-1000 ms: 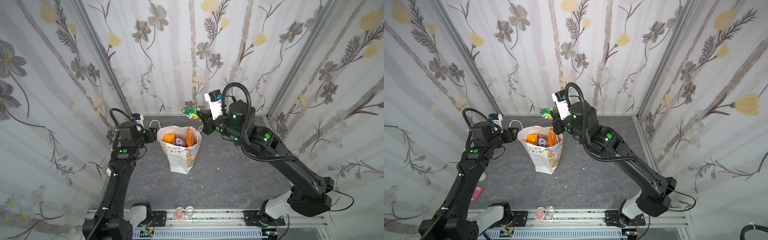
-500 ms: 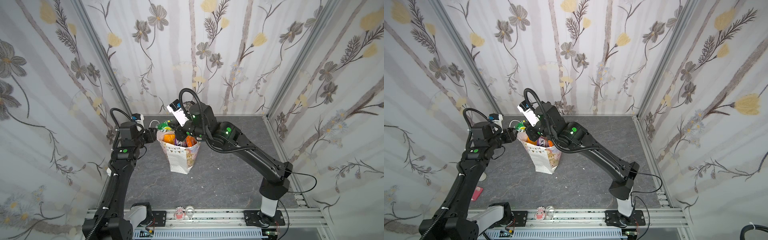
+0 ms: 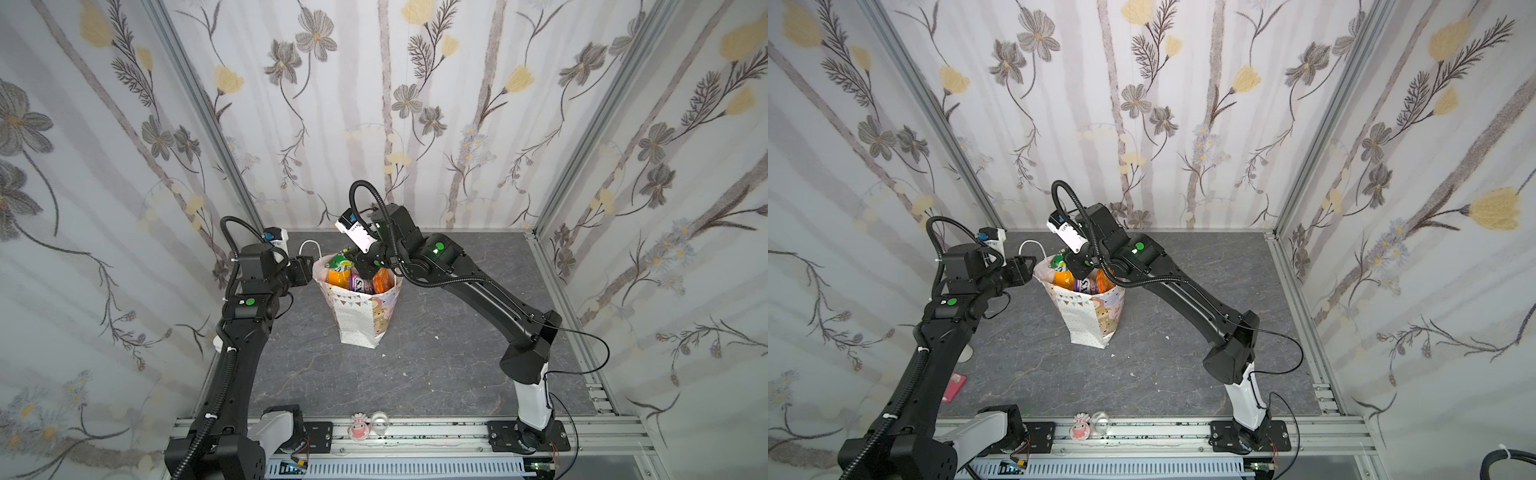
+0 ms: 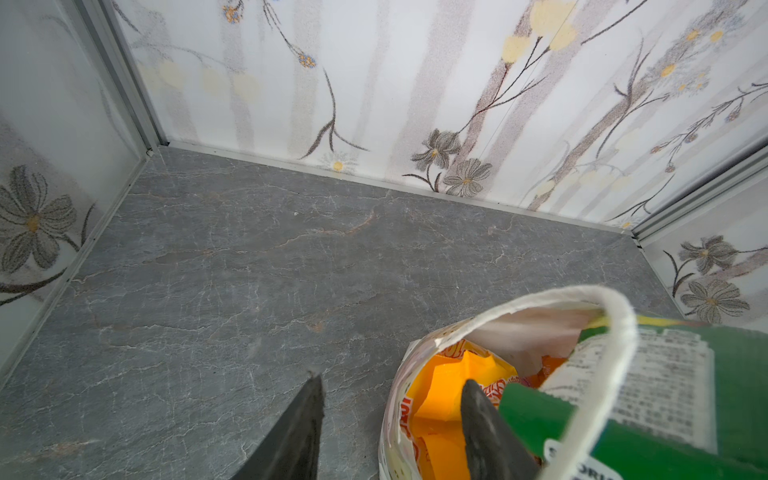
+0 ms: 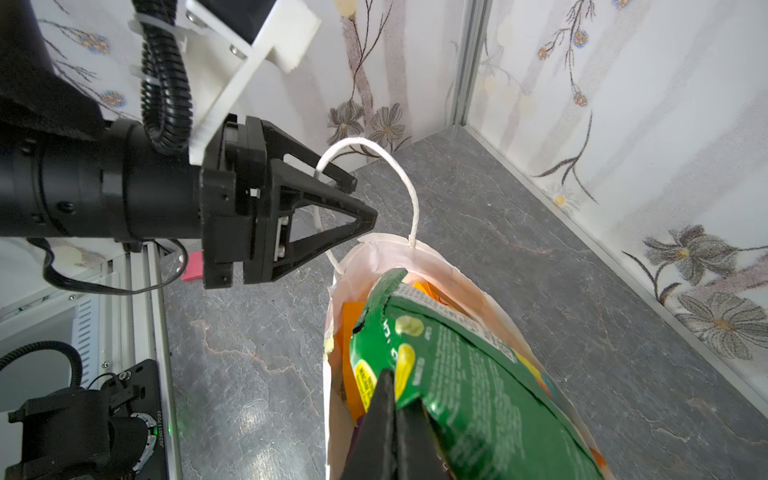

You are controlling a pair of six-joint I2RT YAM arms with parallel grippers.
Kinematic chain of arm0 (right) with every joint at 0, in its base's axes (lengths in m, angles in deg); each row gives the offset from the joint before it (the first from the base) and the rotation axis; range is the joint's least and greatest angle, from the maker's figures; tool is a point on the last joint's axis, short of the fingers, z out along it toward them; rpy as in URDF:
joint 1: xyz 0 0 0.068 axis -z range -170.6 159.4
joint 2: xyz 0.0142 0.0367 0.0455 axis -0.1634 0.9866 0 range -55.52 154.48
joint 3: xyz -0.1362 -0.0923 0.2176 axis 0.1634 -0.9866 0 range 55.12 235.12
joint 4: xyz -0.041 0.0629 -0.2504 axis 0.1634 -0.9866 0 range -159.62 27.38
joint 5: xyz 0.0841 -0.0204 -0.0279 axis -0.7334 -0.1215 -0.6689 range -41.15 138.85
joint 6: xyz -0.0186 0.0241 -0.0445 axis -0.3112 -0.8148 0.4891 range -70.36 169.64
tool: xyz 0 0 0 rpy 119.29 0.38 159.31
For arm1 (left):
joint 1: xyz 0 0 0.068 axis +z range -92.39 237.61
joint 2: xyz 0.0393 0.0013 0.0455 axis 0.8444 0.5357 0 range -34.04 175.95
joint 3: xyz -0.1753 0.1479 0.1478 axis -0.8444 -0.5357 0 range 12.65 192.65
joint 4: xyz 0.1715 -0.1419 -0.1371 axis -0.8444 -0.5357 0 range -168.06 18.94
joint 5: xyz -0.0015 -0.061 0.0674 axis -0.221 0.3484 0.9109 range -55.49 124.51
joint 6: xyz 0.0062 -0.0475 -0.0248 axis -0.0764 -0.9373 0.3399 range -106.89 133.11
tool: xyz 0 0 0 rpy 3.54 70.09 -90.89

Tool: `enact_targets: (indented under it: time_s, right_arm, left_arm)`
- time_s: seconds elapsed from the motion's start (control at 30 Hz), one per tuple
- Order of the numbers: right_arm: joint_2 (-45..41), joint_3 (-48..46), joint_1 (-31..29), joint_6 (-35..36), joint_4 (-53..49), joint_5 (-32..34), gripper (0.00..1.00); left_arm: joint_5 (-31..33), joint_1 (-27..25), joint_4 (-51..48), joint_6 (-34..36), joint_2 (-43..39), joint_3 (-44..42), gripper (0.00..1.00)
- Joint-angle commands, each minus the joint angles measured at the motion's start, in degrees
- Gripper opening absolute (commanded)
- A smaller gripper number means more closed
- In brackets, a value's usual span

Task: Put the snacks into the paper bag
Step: 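Lower the green packet into the paper bag and open the right gripper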

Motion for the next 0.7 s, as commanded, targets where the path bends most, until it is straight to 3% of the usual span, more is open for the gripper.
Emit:
enact_targets:
  time_s: [0.0,0.37,0.67]
  right_arm:
    - [1.72,1.99,-0.33,3.61,-0.20,1.53,0.00]
    - [5.54,2.36,-2.31,10.32,-2.07,9.19,0.00]
    - [8.76,2.30,-3.92,14.53,-4.89,3.38,0.00]
  left_arm:
    - [-0.52,0.06,1.49,0.23,0.08,-0.17,0.52]
    - [-1.41,0.09,1.76,0.26,0.04,-0.21,0.51]
    - [-1.91,0.09,2.02,0.14,-0.01,-0.35,0.51]
